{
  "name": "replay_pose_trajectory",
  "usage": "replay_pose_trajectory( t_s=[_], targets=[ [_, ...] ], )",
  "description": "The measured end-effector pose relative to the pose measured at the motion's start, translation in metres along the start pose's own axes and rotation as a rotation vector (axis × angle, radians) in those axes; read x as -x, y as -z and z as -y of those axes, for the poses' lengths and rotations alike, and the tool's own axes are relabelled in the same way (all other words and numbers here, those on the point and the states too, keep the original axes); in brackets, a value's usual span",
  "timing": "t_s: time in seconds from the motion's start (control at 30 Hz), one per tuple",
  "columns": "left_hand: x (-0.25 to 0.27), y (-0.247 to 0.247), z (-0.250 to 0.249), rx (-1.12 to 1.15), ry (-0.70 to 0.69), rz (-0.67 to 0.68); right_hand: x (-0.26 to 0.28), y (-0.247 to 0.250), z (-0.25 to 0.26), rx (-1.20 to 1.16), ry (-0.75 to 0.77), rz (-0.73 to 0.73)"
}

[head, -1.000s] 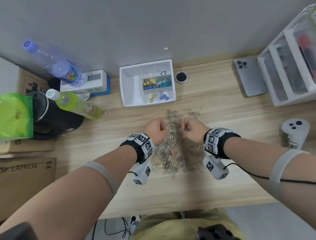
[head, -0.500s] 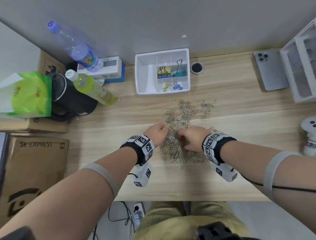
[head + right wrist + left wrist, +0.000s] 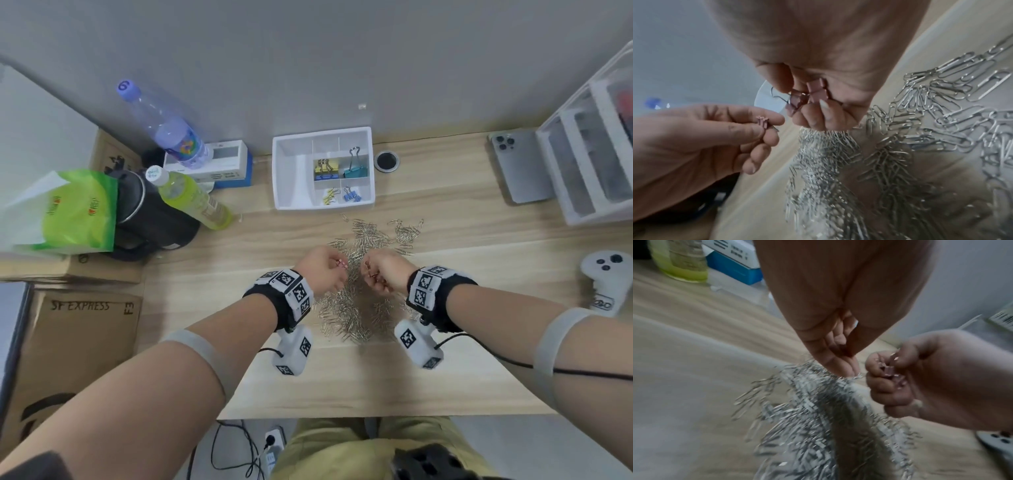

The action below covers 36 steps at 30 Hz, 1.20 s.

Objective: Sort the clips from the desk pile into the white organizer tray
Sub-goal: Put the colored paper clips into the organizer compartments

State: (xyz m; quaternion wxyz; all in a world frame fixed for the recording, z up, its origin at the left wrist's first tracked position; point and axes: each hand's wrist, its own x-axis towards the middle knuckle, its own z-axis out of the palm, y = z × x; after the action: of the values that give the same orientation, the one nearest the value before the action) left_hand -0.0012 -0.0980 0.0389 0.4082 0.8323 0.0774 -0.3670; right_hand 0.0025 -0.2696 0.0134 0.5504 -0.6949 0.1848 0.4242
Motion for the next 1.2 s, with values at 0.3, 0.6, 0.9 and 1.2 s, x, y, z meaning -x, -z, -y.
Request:
replay_pose_trajectory(
  t_s=[0.3,0.6,0.9,1.2],
  targets=[
    [0.005,0.003,-0.036,-0.067,-0.233,-0.072,0.004,0.004,0.012,-0.419,-0.022,0.023],
    [-0.001,0.007,-0.034,0.104,-0.24,-0.067,-0.006,-0.004,0.017,-0.663,-0.106,0.083],
    [-0.017,0.031,-0.035,0.078,-0.141,-0.292,-0.02,0.011,0.028,-0.587,-0.081,0.042],
    [-0.033,0.069,-0.003,-0.244,0.155,-0.041,-0.032,0.063,0.118,-0.626,0.093,-0.124]
  ],
)
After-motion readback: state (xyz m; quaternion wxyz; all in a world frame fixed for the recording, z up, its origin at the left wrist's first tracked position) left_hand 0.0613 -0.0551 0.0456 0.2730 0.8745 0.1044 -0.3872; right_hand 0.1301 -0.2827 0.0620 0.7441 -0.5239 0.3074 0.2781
